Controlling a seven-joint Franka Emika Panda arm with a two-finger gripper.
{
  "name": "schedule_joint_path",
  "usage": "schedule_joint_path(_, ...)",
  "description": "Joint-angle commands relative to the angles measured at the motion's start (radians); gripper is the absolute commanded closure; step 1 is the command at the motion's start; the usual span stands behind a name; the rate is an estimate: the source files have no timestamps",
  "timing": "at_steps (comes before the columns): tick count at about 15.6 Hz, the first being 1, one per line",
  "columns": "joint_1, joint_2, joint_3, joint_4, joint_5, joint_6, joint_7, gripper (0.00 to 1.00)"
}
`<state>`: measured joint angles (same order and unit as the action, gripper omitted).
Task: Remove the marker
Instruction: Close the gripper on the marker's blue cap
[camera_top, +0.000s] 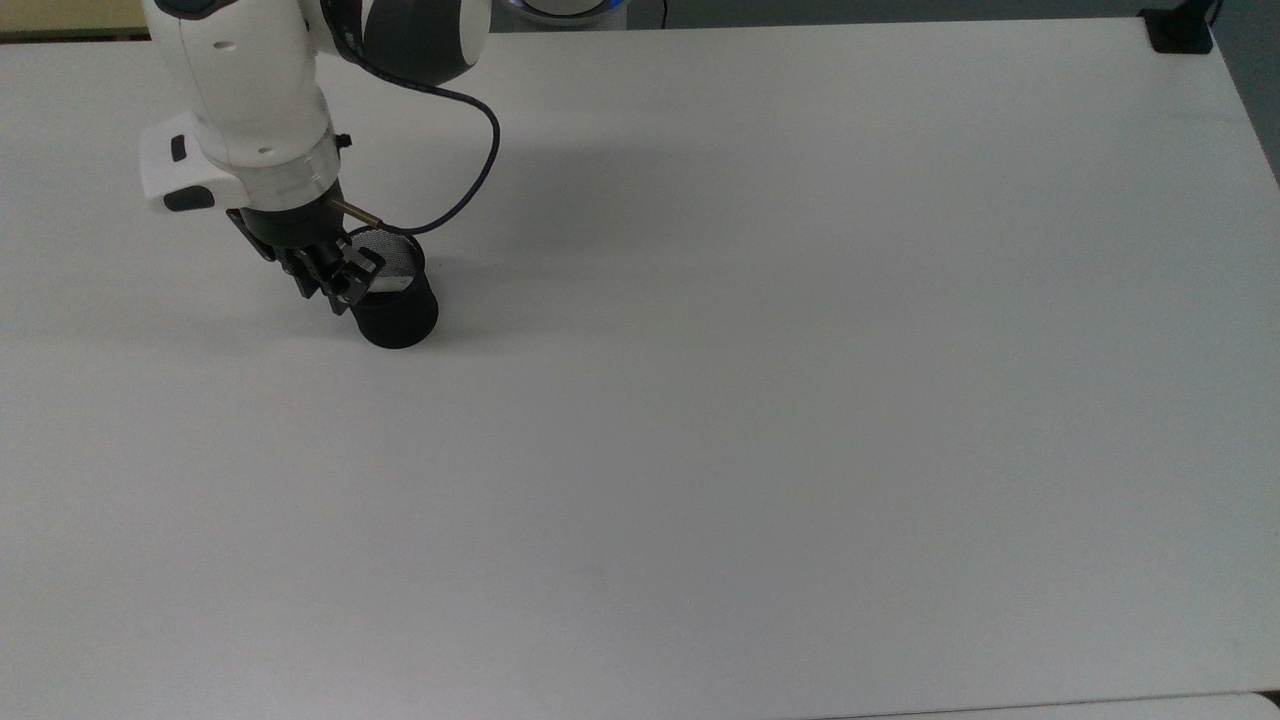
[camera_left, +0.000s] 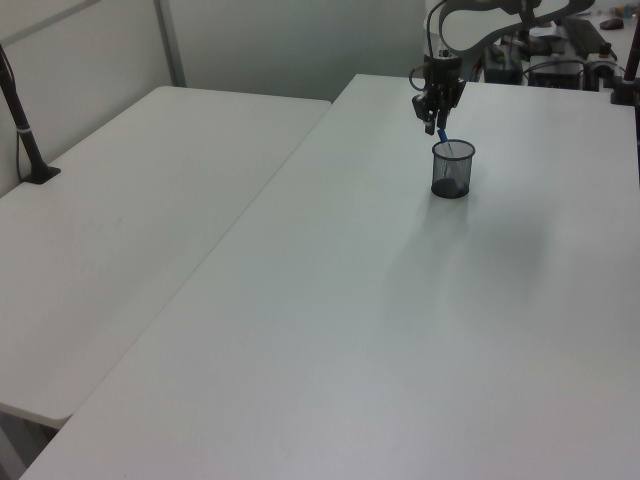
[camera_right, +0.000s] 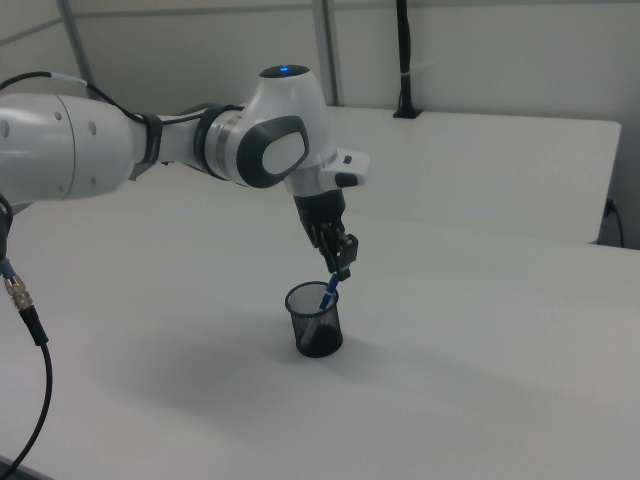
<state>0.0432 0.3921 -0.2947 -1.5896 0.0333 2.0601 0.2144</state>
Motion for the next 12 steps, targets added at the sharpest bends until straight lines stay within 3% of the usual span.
schedule_joint_path(1,0.007,-0.007,-0.006,-0.013,0.010,0.020,0.000,0.76)
schedule_joint_path(3,0.006,-0.007,-0.008,-0.013,0.005,0.017,-0.001,0.74)
schedule_joint_path(6,0.007,-0.007,-0.008,-0.012,0.002,0.015,0.000,0.59)
schedule_joint_path(12,0.007,-0.007,-0.006,-0.019,-0.003,0.011,0.002,0.58)
